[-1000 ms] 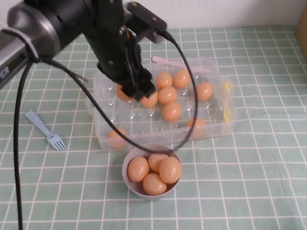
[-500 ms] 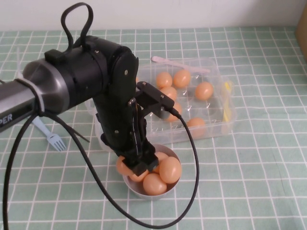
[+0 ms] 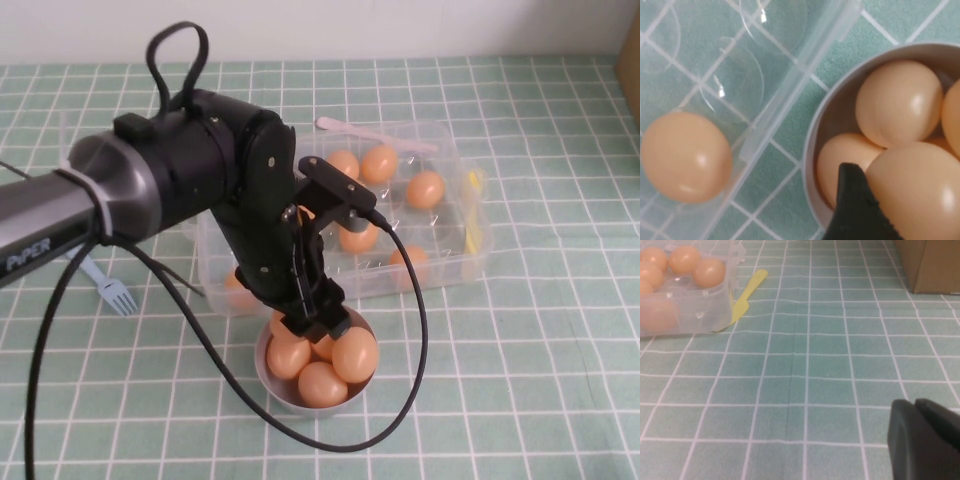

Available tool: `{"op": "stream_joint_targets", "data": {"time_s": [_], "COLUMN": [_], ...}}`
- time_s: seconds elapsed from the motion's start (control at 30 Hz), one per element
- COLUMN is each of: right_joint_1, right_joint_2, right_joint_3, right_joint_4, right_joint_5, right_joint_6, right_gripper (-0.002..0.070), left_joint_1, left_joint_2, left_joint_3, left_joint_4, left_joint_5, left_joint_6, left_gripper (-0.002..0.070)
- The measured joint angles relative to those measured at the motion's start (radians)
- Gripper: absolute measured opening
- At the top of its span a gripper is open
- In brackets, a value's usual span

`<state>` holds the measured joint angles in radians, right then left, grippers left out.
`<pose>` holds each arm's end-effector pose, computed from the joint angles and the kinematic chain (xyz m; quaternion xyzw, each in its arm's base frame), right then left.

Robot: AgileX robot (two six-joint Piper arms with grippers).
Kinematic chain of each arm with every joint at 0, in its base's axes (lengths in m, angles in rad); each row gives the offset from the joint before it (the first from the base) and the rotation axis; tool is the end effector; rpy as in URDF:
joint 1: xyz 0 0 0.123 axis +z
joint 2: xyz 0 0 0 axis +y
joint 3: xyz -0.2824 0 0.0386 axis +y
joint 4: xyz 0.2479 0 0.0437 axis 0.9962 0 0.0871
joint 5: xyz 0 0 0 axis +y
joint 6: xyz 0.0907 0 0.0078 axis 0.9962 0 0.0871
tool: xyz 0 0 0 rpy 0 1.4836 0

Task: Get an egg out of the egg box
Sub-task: Place the egg in the bowl

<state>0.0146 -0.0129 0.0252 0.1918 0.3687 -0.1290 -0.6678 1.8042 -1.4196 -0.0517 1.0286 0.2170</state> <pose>0.0525 0.0070 0.1727 -0.0063 0.8009 0.0469 0.5969 0.2888 -0.2329 0.2481 0.4152 0.9012 -0.0503 0.1137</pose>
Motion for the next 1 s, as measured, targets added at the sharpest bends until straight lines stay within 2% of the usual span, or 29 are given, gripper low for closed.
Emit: {"op": "stream_joint_targets", "data": {"time_s": [0.57,0.73,1.0], "right_joint_1": [0.0,0.0,0.0], "right_joint_2": [0.0,0.0,0.0], "right_joint_3": [0.0,0.0,0.0], "right_joint_4": [0.0,0.0,0.0], "right_joint_5": [0.0,0.0,0.0], "right_joint_6": [0.0,0.0,0.0], "right_gripper": [-0.0017,-0.0017,-0.0017], "left_joint_1": [0.0,0.0,0.0], "left_joint_2": [0.059,0.059,0.059], "left_joint_3": [0.0,0.0,0.0], "left_joint_4": [0.006,0.006,0.006], "left_joint_5": [-0.076,-0.081,-0.081], "left_joint_6": [0.0,0.0,0.0], "left_gripper": [0.0356,0.0395,0.0498]}}
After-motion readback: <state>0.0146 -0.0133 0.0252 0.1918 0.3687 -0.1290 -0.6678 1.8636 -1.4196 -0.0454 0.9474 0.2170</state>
